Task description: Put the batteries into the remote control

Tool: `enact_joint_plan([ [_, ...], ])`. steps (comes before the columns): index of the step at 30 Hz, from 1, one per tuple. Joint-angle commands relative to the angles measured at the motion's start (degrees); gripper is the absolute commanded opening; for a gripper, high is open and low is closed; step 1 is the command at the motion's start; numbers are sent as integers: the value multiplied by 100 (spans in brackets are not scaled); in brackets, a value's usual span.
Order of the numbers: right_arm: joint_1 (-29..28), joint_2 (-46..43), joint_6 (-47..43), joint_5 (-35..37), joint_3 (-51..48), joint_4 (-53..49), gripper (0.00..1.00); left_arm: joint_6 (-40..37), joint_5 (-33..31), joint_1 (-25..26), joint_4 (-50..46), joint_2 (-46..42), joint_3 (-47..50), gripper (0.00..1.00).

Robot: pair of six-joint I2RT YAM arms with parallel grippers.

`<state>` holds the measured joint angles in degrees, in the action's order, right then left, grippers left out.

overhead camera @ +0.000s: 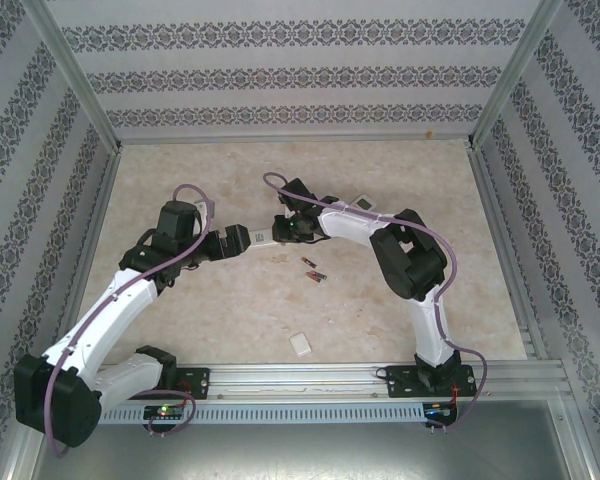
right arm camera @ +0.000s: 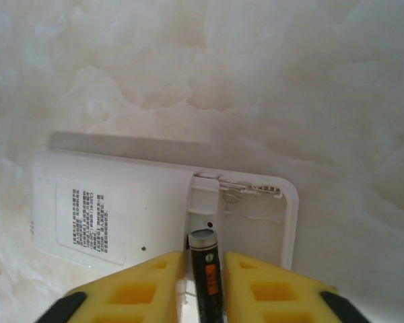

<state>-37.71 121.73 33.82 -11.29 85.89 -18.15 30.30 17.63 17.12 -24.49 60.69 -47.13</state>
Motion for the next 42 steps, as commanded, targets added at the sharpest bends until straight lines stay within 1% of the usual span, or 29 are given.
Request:
enact_joint_plan([
  [1, 5, 27, -14, -115, 182, -30, 26, 59, 89, -80, 198, 111, 70, 100],
  [3, 15, -66, -50, -53, 166, -70, 28, 85, 109, -82, 205, 232, 65, 100],
  [8, 18, -269, -157, -8, 93, -146, 28, 150, 87, -78, 127, 778, -137, 100],
  [11, 22, -361, -215, 121, -38, -169, 29, 245, -210, -99, 83, 1262, -318, 99],
  [14, 35, -337, -279, 182, -107, -189, 29, 291, -277, -200, 54, 1921, -595, 91],
  [17, 34, -254, -320, 171, -101, -160, 28, 231, -354, -250, 103, 2528, -897, 80],
  [20, 39, -149, -338, 182, -13, -187, 24, 167, -355, -298, 173, 3103, -1179, 68],
  [22, 47, -99, -338, 221, 40, -223, 23, 116, -332, -298, 195, 3387, -1342, 65],
  [27, 47, -74, -392, 271, 69, -238, 23, 33, -460, -321, 257, 3860, -1544, 65],
  [31, 40, -228, -420, 93, 37, -238, 23, -123, -196, -329, 422, 4136, -1646, 61],
  [35, 26, -423, -447, 312, -88, -291, 22, -207, -33, -332, 506, 4334, -1723, 58],
  [39, 25, -307, -491, 443, -109, -333, 24, -227, 174, -329, 548, 4533, -1812, 55],
  [42, 15, -178, -502, 393, -66, -323, 24, -220, 216, -325, 580, 4613, -1796, 52],
])
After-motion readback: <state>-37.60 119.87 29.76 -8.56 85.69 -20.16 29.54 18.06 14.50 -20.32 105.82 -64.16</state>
